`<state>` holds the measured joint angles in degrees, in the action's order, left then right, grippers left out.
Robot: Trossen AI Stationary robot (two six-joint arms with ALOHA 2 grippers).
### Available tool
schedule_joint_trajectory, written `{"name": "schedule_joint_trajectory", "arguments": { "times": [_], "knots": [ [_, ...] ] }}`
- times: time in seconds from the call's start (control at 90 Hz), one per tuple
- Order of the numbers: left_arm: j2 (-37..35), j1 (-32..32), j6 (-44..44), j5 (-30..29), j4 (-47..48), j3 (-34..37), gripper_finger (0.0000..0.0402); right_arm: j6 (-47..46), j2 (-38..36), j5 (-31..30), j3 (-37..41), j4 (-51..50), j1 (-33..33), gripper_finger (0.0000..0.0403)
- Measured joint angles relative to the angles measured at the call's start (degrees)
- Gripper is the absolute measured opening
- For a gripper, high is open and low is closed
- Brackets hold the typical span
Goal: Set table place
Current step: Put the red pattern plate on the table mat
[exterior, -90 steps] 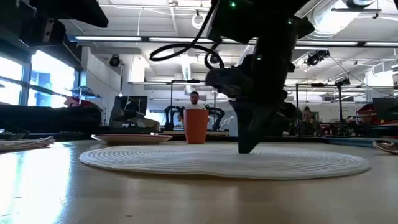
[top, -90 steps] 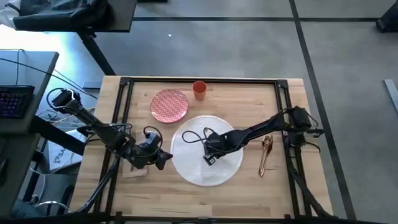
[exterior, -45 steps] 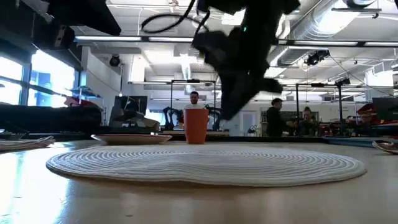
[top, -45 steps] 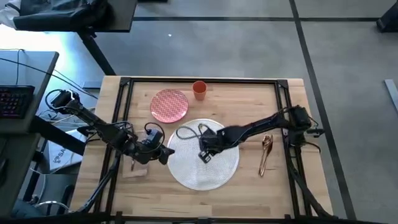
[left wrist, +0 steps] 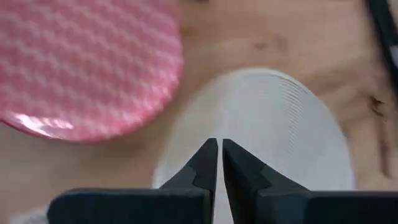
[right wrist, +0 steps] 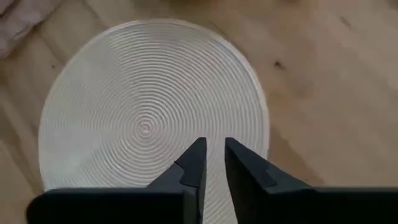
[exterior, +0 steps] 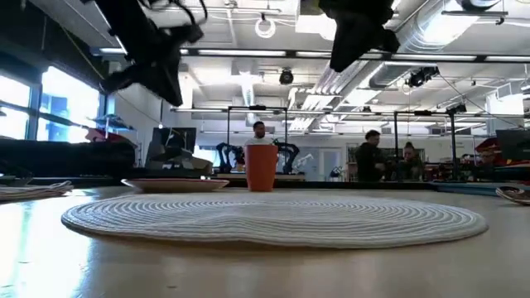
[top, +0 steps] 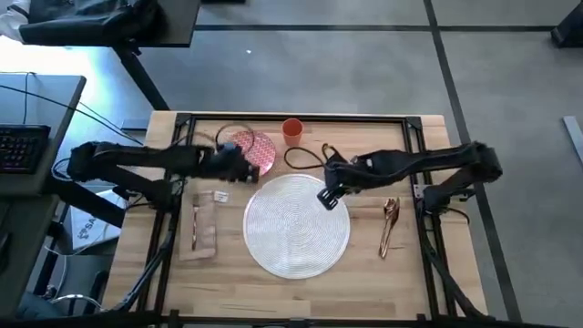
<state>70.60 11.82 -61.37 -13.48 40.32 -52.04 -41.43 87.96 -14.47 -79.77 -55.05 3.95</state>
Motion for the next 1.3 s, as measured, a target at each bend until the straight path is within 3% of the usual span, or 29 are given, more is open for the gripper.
{"name": "schedule_joint_trajectory", "arguments": {
  "times": [0.2,0.444,0.689,1.011,1.3],
  "knots": [
    [6.1,12.2,7.0,2.8,-0.2,0.0,0.0014,5.9,0.4,2.7,0.0,0.0,-2.6,0.0072],
    [14.3,16.7,12.8,4.0,-0.8,0.0,0.0014,8.6,0.5,4.0,0.0,0.0,-3.1,0.0076],
    [20.0,16.5,21.4,6.9,-1.3,0.0,0.0014,2.5,0.7,1.4,0.0,2.9,-3.7,0.0076],
    [21.1,11.9,29.1,9.0,-1.7,0.6,0.0014,-4.3,2.7,1.3,0.0,11.0,-5.1,0.0076],
    [20.9,4.7,27.6,10.3,-4.2,3.7,0.0014,-5.2,8.3,7.8,0.0,15.8,-5.1,0.0076]
  ]
}}
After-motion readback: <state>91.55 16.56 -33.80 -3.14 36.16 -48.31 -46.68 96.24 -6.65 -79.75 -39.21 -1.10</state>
